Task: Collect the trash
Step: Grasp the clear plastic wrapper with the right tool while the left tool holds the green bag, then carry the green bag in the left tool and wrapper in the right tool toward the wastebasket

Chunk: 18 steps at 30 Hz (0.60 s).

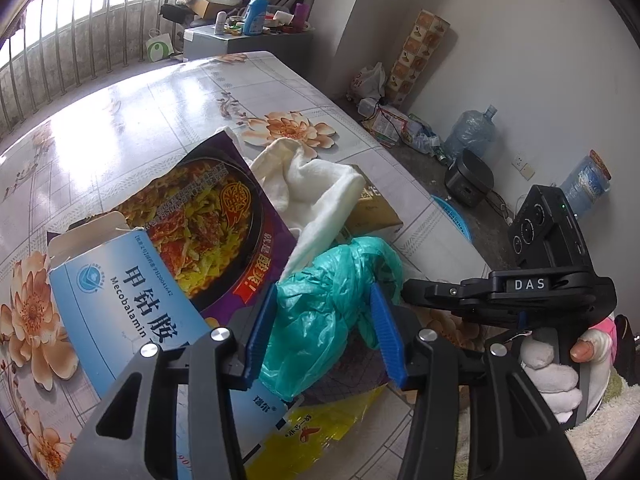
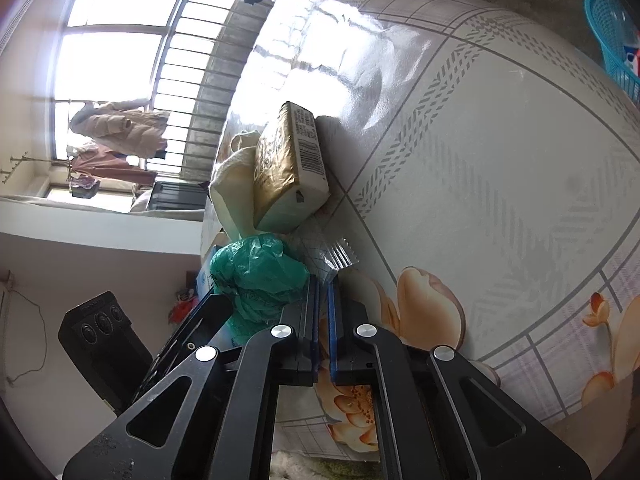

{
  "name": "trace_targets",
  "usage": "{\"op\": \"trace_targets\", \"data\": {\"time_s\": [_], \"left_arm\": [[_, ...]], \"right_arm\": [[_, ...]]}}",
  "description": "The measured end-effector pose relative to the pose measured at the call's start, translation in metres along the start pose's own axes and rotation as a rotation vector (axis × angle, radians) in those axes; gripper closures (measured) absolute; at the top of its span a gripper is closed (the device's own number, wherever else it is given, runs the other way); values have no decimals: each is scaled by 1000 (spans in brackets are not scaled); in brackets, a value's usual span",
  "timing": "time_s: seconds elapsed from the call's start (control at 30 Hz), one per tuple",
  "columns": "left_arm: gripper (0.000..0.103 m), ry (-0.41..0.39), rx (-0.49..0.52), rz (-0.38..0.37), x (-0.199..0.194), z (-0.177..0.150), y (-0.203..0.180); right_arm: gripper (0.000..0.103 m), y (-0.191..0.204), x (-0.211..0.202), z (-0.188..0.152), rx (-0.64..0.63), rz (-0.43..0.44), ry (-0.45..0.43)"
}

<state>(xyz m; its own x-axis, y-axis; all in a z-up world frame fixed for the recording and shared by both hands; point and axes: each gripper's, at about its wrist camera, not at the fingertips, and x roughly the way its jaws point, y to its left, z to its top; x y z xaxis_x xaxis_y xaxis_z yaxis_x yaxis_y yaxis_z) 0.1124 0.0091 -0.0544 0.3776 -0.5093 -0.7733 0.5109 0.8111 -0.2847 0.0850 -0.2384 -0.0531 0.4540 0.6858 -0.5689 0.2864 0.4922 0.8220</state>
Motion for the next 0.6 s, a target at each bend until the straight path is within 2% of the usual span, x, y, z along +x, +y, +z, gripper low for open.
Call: {"op": "trace_targets", "data": {"time_s": [0.13,0.6], "left_arm": [[58,-7,-27,-33,-5,1,0],[61,-90,9,-64,-40,21,-28]], "right_arm": [[103,0,-12,-1,-13,22,-22],[103,-13,-58,-11,32,161,-67]]}}
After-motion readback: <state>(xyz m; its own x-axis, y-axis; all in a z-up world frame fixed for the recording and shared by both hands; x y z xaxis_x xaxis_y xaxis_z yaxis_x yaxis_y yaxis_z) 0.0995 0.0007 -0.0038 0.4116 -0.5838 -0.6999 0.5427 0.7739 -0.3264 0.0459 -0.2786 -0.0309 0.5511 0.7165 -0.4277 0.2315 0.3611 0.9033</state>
